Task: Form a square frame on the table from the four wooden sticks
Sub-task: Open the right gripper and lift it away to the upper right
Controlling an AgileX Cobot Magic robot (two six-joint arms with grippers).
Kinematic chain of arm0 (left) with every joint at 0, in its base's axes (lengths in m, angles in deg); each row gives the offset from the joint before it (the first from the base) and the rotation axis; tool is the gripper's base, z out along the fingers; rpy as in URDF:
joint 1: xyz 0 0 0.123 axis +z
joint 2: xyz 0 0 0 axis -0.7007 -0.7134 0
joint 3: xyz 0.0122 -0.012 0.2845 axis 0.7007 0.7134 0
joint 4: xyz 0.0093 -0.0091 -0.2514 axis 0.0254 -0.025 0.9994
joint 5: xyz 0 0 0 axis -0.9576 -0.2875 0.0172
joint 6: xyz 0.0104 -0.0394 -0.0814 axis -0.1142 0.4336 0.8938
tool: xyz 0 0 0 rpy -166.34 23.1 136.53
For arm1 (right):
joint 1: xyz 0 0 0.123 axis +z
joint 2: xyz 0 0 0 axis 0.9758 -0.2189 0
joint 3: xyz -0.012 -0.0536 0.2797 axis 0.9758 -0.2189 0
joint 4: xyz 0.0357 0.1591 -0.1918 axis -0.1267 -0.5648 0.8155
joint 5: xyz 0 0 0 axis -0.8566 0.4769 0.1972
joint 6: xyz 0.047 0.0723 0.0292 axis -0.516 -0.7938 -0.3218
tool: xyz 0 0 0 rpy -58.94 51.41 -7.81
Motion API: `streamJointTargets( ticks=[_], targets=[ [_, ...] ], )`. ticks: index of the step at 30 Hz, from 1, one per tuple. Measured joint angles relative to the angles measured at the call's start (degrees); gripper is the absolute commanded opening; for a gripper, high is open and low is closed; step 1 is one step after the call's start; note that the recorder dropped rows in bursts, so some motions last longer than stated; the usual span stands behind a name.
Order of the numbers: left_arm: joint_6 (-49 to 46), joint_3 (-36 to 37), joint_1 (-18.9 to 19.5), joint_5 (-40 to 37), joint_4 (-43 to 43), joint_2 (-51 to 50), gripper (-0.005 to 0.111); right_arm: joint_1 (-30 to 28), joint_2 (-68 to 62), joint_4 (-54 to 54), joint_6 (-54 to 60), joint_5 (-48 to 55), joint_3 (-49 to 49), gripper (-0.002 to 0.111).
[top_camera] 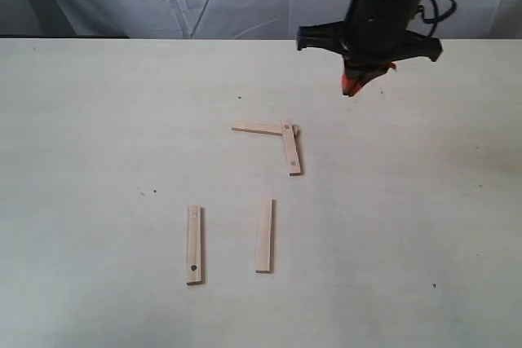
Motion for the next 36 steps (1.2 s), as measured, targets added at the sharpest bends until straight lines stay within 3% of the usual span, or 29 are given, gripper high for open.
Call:
streamJointTargets(
  ticks=[9,22,33,36],
  targets=[
    [0.00,0.00,0.00,0.00,0.00,0.00,0.000,-10.38,11.76,-4.54,10.01,-6.60,-14.92,0.000],
    [0.00,0.09,0.00,1.12,-1.49,0.00,0.000,-11.35,18.01,-6.56,12.17,-17.27,-26.87,0.000],
    [0.00,0.09,0.00,22.20,0.00,0.00,0.000,-11.35,18.01,-7.10,12.30,-20.12,-28.23,0.000],
    [0.68,0.09,0.00,24.83,4.54,0.00,0.000,-11.35,18.01,-7.10,13.24,-20.12,-28.23,0.000]
  ],
)
